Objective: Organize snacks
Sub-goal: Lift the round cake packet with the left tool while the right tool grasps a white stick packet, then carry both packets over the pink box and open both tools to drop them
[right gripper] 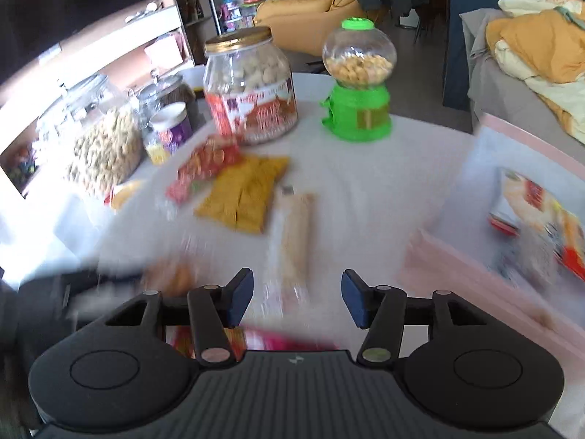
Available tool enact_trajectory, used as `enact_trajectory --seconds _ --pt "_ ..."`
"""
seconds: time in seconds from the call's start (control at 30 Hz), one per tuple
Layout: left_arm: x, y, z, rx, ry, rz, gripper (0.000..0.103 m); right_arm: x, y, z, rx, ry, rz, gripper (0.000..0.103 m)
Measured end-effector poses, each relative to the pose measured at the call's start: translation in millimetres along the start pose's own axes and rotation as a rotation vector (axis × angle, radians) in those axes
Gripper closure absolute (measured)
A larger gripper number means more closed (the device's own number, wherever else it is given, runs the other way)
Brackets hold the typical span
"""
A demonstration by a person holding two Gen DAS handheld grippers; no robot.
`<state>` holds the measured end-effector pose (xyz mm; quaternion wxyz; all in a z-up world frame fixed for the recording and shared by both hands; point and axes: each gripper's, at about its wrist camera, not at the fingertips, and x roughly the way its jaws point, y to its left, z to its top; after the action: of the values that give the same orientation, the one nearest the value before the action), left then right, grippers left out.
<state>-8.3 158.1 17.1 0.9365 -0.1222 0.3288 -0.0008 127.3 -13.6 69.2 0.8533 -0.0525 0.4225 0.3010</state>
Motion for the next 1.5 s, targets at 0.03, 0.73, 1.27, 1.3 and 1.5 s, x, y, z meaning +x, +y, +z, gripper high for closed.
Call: enact_trajectory --seconds 0.03,0.73,1.27,1.3,1.5 --pt "-1.7 -0.3 -0.6 -0.004 0.000 -0.008 0.042 11.2 0.5 6.4 0.015 0.020 -0.005 0.049" --pt "-20.0 -78.2 -9.0 0.113 0.033 -0.129 0.042 -78.4 -56.4 -80.9 0.051 0.097 -0.053 0.075" --pt "2.8 -162.2 -17.0 0.274 0.121 -0.163 0.042 -77.2 -106.8 -115.6 0.080 0.045 -0.128 0.073" --pt "3.2 -165.5 -16.4 0.283 0.123 -0.158 0.042 -79.7 -107.5 -115.1 0.079 0.041 -0.113 0.074" --pt "2.1 -194.3 -0.1 0.331 0.101 -0.164 0.042 -131.9 -116.6 -100.3 0.123 -0.089 -0.033 0.074"
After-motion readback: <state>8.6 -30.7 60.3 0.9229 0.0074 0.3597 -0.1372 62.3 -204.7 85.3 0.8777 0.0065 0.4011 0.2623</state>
